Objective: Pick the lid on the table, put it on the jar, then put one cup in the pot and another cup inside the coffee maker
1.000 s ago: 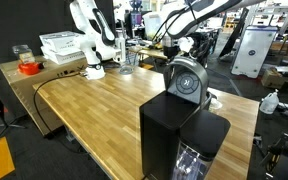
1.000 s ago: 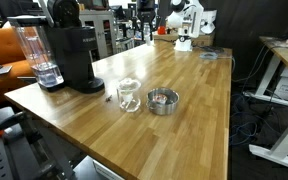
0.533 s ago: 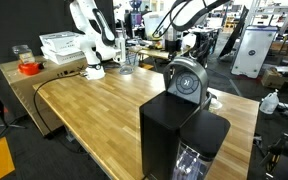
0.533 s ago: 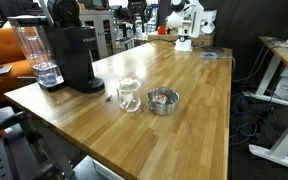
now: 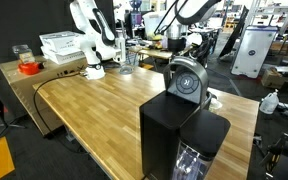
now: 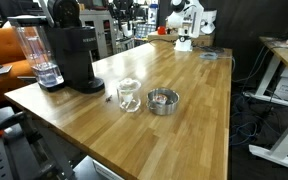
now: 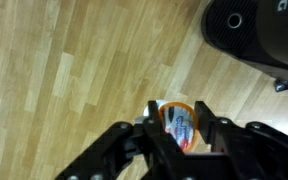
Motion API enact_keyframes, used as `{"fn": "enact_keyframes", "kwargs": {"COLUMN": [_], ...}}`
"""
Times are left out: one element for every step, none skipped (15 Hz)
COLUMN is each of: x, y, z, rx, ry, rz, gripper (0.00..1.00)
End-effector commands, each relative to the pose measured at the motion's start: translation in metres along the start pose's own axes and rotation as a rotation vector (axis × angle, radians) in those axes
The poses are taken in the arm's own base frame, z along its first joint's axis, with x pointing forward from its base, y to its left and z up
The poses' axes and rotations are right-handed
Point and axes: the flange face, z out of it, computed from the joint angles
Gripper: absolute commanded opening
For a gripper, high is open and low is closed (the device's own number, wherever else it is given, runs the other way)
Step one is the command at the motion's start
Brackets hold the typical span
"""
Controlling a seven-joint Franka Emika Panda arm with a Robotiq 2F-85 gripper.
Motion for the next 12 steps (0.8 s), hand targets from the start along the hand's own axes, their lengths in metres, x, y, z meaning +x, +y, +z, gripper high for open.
{"fn": "enact_keyframes", "kwargs": {"x": [-0.018, -0.021, -0.023, -0.026, -0.028, -0.029, -0.029, -0.030, -0.031, -0.032, -0.033, -0.025], "y": [-0.013, -0.016, -0.019, -0.020, -0.022, -0.027, -0.030, -0.033, -0.036, -0.039, -0.040, -0.037], "z": [-0.005, -0.006, -0.009, -0.013, -0.017, -0.023, -0.026, -0.030, -0.032, -0.033, -0.033, -0.031], "rx": [0.043, 0.046, 0.042, 0.037, 0.032, 0.025, 0.023, 0.022, 0.024, 0.025, 0.029, 0.021], "ry": [0.021, 0.020, 0.018, 0.019, 0.020, 0.021, 0.023, 0.025, 0.023, 0.023, 0.021, 0.019], "rz": [0.004, 0.008, 0.010, 0.013, 0.011, 0.010, 0.006, 0.002, -0.001, -0.004, 0.001, -0.011], "gripper": [0.15, 0.15, 0.15, 0.15, 0.15, 0.15, 0.15, 0.15, 0.15, 0.15, 0.15, 0.15]}}
